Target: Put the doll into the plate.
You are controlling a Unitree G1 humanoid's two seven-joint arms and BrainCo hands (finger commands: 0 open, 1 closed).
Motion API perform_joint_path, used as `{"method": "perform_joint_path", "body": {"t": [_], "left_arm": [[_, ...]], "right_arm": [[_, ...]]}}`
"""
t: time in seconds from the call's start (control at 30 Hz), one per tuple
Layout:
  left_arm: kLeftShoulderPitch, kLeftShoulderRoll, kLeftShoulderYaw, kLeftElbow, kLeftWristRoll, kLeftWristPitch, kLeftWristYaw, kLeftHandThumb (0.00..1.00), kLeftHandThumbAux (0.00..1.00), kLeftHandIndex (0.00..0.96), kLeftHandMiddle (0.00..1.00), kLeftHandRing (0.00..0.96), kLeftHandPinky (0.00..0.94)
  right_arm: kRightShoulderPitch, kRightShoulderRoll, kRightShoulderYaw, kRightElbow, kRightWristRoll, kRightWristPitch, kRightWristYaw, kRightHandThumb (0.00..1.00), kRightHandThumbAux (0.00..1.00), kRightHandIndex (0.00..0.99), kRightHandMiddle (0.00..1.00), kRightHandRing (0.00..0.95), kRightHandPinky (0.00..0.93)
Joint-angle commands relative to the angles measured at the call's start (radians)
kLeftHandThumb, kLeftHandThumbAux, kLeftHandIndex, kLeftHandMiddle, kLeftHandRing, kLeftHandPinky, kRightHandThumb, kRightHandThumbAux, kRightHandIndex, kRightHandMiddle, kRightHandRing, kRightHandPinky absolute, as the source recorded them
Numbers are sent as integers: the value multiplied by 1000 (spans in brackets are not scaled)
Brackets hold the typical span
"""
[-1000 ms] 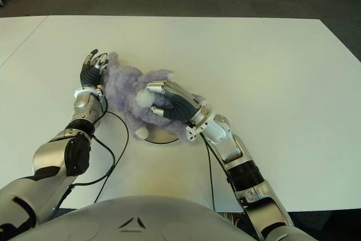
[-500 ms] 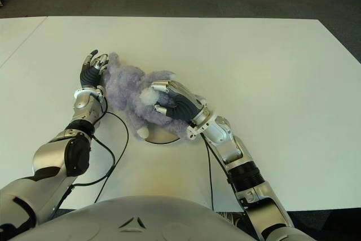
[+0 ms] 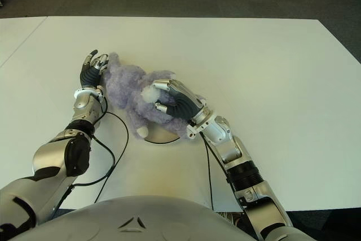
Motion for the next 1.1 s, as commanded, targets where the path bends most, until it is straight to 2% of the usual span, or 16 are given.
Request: {"method": "perform_joint_path", "body": {"t": [0.03, 0.3, 0.37, 0.43, 0.47, 0.5, 0.53, 0.63, 0.67, 0.7, 0.73, 0.87, 1.1], "left_arm": [[128, -64, -2, 111, 7, 153, 28, 0, 646, 157, 301, 317, 309], [127, -67, 0, 112, 5, 159, 34, 0, 655, 166, 300, 308, 306], [126, -66, -1, 112, 6, 161, 36, 0, 657, 165, 297, 305, 305], [125, -67, -2, 112, 7, 162, 38, 0, 661, 165, 295, 303, 303], [125, -67, -2, 112, 7, 163, 39, 0, 665, 165, 295, 304, 308], [125, -67, -2, 112, 7, 163, 40, 0, 666, 166, 295, 304, 309], [124, -67, -2, 112, 7, 164, 40, 0, 668, 167, 296, 306, 315], [124, -67, -2, 112, 7, 164, 42, 0, 667, 168, 295, 303, 299], [124, -68, -1, 112, 6, 165, 43, 0, 670, 170, 293, 301, 294], [124, -68, 0, 112, 4, 165, 43, 0, 678, 174, 291, 300, 299], [124, -69, 1, 112, 4, 165, 43, 0, 679, 174, 290, 300, 300], [125, -70, 5, 112, 0, 162, 40, 0, 679, 175, 290, 300, 304], [126, -71, 6, 112, 0, 158, 42, 0, 665, 166, 288, 297, 301]], "right_arm": [[8, -13, 13, 81, -44, 48, 17, 695, 721, 439, 862, 868, 868], [-14, -20, 13, 102, -17, 10, 27, 677, 725, 428, 754, 772, 766], [-14, -20, 12, 101, -14, 11, 28, 673, 727, 420, 704, 737, 733], [-11, -22, 9, 99, -19, 14, 22, 670, 728, 414, 612, 654, 643], [-10, -23, 7, 97, -24, 16, 18, 271, 631, 274, 377, 401, 416], [-6, -24, 5, 95, -32, 18, 11, 199, 616, 249, 336, 357, 377], [-4, -25, 4, 93, -37, 19, 7, 123, 594, 182, 215, 199, 210], [1, -15, -6, 93, -90, 11, -53, 85, 583, 123, 144, 96, 31], [2, -8, -14, 100, -118, -7, -98, 83, 576, 89, 105, 37, 7], [2, -4, -18, 106, -136, -19, -128, 86, 567, 22, 41, 9, 1], [1, -1, -21, 110, -148, -27, -150, 87, 565, 10, 31, 4, 0], [-11, 9, -24, 135, -179, -66, -220, 104, 555, 0, 0, 0, 0], [-27, 14, -25, 166, -211, -93, -291, 121, 507, 0, 0, 0, 0]]}}
